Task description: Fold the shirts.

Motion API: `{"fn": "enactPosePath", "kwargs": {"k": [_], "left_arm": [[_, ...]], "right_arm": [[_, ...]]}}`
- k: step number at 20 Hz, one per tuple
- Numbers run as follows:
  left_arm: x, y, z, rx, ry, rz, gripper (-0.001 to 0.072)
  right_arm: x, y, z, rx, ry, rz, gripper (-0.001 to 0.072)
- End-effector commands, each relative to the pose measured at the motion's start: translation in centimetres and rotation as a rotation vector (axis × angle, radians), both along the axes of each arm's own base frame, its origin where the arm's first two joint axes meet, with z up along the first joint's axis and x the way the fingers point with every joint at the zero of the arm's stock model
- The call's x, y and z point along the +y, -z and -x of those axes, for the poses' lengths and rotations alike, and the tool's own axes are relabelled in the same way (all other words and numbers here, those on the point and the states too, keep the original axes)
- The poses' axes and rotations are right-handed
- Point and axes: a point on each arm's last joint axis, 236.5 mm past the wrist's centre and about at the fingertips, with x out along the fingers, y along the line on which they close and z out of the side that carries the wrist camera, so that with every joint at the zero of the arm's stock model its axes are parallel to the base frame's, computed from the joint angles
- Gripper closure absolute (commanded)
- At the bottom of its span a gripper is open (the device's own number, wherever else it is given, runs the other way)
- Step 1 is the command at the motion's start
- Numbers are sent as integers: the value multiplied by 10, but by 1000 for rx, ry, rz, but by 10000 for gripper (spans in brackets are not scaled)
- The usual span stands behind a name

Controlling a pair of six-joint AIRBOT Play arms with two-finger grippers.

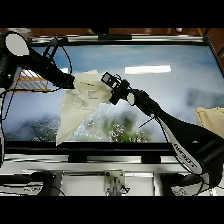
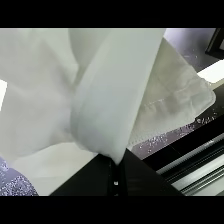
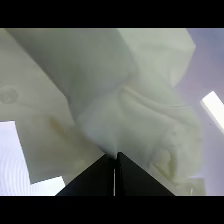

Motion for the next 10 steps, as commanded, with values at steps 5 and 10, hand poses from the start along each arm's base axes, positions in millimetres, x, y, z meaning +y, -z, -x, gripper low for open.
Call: {"fn": "enactPosePath", "kwargs": {"k": [5, 10], "left_arm": [[5, -26, -18, -166, 92, -27, 659], [-30, -170, -18, -540, 111, 202, 658]], "right_arm": [[-17, -112, 4, -139, 37, -111, 637], [-46, -272, 83, -208, 59, -351, 637]]}}
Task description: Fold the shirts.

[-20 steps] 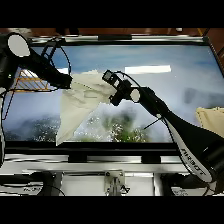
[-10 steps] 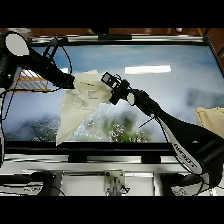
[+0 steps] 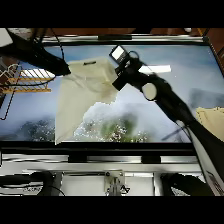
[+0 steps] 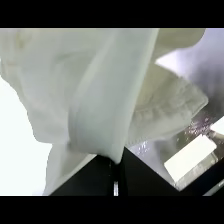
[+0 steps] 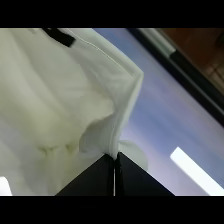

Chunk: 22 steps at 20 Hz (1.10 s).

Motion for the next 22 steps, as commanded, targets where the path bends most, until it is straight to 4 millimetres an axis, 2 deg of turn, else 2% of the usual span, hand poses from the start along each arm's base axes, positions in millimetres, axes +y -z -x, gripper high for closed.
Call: {"fn": "enactPosePath", "kwargs": {"k": [1, 3, 4, 6, 8, 10, 11, 13, 16, 19, 20, 22], "left_arm": [[-28, -112, 17, -280, 59, 226, 658], [-37, -172, 48, -411, 93, 371, 658], [-41, -198, 71, -478, 140, 418, 658], [-46, -237, 116, -571, 229, 496, 658], [-40, -256, 142, -630, 249, 502, 658], [-29, -257, 147, -655, 224, 465, 658], [-23, -248, 143, -644, 208, 420, 658], [-10, -209, 127, -545, 154, 310, 657], [0, -123, 100, -315, 112, 166, 657], [-6, -34, 68, -108, 108, 106, 657], [-8, 0, 58, -33, 106, 88, 657], [-9, 56, 48, 109, 100, 56, 657]], "right_arm": [[-25, -87, 69, 34, 1, -177, 637], [-41, -121, 110, 77, 2, -280, 637], [-48, -137, 126, 83, 6, -335, 637], [-62, -172, 153, 56, 8, -435, 637], [-74, -202, 174, -1, -6, -477, 637], [-82, -217, 185, -34, -4, -464, 637], [-87, -215, 186, -19, 15, -441, 637], [-94, -193, 184, 62, 63, -393, 637], [-85, -125, 179, 339, 119, -307, 637], [-52, -54, 172, 638, 107, -243, 637], [-38, -31, 162, 720, 109, -237, 637], [-28, 20, 139, 834, 165, -177, 638]]}}
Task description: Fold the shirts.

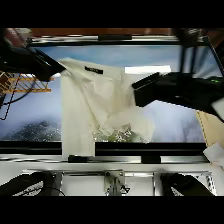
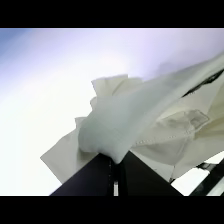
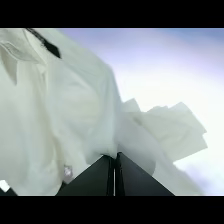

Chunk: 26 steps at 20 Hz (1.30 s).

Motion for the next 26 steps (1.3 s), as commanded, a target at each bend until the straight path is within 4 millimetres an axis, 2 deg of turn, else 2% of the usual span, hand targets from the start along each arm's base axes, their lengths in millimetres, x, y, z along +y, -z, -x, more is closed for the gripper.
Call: {"fn": "enactPosePath", "kwargs": {"k": [1, 3, 5, 7, 8, 9, 10, 12, 13, 16, 18, 19, 20, 22, 24, 26], "left_arm": [[5, 100, -14, 241, 6, -103, 657], [27, 138, -25, 305, -29, -207, 658], [50, 171, -33, 363, -63, -300, 658], [59, 200, -29, 470, -61, -322, 656], [61, 211, -24, 517, -54, -333, 632], [62, 220, -20, 560, -44, -345, 572], [63, 227, -15, 596, -33, -355, 469], [60, 232, -13, 632, -56, -341, 286], [57, 230, -13, 640, -60, -323, 225], [49, 232, -12, 681, -108, -277, 221], [49, 242, -14, 710, -164, -263, 216], [49, 250, -12, 748, -206, -255, 147], [49, 258, -6, 791, -241, -253, 114], [45, 270, -6, 794, -292, -236, 114], [40, 270, -13, 761, -328, -209, 114], [40, 258, -21, 709, -344, -184, 114]], "right_arm": [[15, 93, -23, 279, 29, 104, 637], [12, 141, -40, 378, 85, 178, 637], [19, 178, -43, 472, 88, 207, 637], [25, 204, -36, 554, 69, 234, 637], [26, 213, -32, 570, 55, 260, 637], [28, 217, -30, 573, 46, 275, 637], [30, 219, -28, 566, 36, 292, 637], [34, 221, -23, 554, 16, 321, 637], [36, 222, -19, 558, 6, 329, 637], [38, 222, -12, 571, -9, 340, 637], [39, 222, -12, 572, -9, 339, 637], [39, 222, -12, 572, -8, 338, 637], [39, 222, -12, 573, -7, 338, 637], [39, 222, -12, 573, -6, 337, 637], [39, 222, -12, 573, -6, 337, 637], [38, 222, -12, 572, -5, 339, 637]]}}
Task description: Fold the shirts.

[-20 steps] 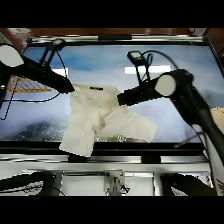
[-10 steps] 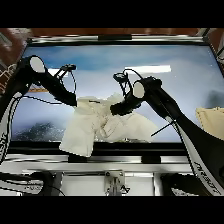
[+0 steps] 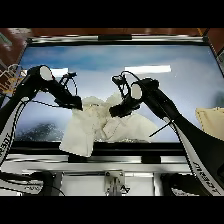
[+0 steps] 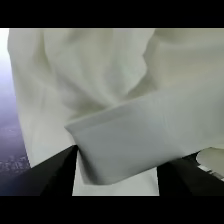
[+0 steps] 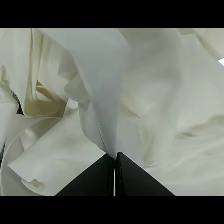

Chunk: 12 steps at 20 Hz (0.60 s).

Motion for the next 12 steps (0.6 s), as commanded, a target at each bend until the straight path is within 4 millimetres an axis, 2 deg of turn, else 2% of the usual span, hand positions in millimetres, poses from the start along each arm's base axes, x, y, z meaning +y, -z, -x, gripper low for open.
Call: {"fn": "enactPosePath", "kwargs": {"k": [1, 4, 5, 7, 8, 12], "left_arm": [[5, -14, -14, -88, -67, -10, 115], [71, -36, -17, -170, -151, -228, 113], [87, -43, -14, -180, -176, -265, 101], [94, -46, 0, -168, -246, -248, 98], [89, -40, 10, -159, -270, -224, 98], [16, 9, 51, -103, -348, 23, 95]], "right_arm": [[-1, 0, 0, -2, -2, 5, 637], [-1, 1, -1, -4, -3, 8, 637], [-1, 1, -1, -4, -3, 8, 637], [-1, 0, -1, -7, -2, 6, 637], [-1, 0, -2, -8, -2, 6, 637], [0, 0, -4, -18, 1, 0, 637]]}}
